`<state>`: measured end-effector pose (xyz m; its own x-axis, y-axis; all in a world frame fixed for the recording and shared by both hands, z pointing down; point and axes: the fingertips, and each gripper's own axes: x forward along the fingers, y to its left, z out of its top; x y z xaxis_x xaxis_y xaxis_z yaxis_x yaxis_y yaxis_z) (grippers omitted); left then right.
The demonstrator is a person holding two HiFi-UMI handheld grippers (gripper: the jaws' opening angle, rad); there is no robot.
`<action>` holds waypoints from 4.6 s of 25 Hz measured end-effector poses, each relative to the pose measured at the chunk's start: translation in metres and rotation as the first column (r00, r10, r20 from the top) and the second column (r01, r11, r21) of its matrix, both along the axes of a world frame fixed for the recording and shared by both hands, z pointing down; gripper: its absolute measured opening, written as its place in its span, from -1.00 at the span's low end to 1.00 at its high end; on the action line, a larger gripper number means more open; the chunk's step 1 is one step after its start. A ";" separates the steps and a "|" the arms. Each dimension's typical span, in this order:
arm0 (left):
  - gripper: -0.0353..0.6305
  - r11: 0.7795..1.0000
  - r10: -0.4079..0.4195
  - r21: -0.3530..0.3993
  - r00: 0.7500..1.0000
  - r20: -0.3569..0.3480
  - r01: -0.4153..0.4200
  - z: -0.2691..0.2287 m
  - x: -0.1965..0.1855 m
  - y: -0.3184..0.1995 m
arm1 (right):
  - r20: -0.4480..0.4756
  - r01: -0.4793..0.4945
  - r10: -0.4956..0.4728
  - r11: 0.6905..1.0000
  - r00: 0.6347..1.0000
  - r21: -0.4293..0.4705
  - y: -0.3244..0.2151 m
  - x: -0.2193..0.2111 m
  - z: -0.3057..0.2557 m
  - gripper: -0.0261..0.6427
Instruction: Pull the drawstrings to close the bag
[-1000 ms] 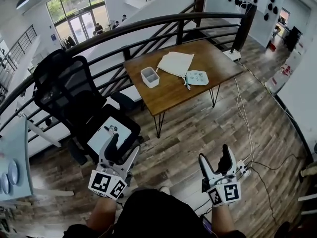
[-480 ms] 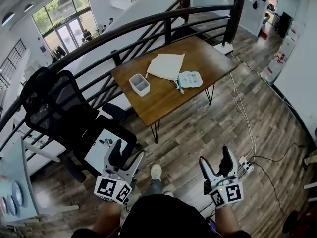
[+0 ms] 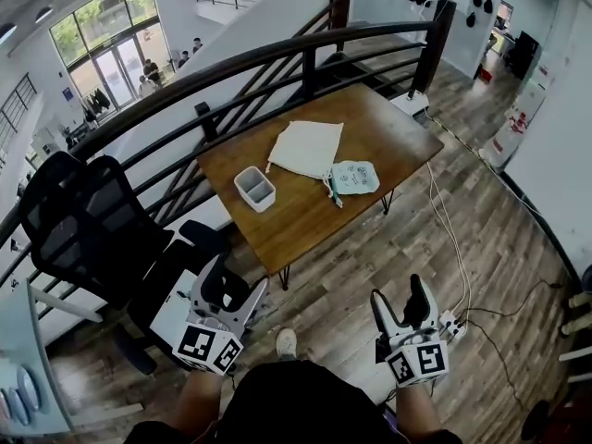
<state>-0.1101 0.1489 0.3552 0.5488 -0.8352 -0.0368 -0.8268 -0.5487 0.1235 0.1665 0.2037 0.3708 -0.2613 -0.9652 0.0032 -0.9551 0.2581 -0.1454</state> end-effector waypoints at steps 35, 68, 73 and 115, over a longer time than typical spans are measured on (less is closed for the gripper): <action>0.21 0.992 0.070 -0.105 0.997 0.009 -0.069 0.041 0.016 -0.203 | -0.073 0.029 -0.038 0.993 0.997 -0.116 -0.211 0.003 0.030 0.20; 0.21 0.951 -0.085 -0.288 0.991 0.100 0.111 0.115 0.045 -0.314 | -0.018 0.264 -0.329 0.790 0.944 -0.553 -0.373 -0.015 0.220 -0.07; 0.21 0.941 -0.130 -0.297 0.983 0.133 0.164 0.113 0.026 -0.312 | -0.082 0.224 -0.377 0.696 0.922 -0.683 -0.386 -0.033 0.257 -0.17; 0.21 0.907 -0.014 -0.414 0.990 0.144 0.073 0.148 -0.013 -0.327 | -0.070 0.105 -0.200 0.746 0.977 -0.658 -0.430 -0.055 0.198 -0.87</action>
<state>-0.1226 -0.1783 0.5031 0.4864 -0.7812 0.3913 -0.8737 -0.4341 0.2195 0.1118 -0.2258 0.5691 -0.3566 -0.6655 0.6557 -0.9329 0.2915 -0.2115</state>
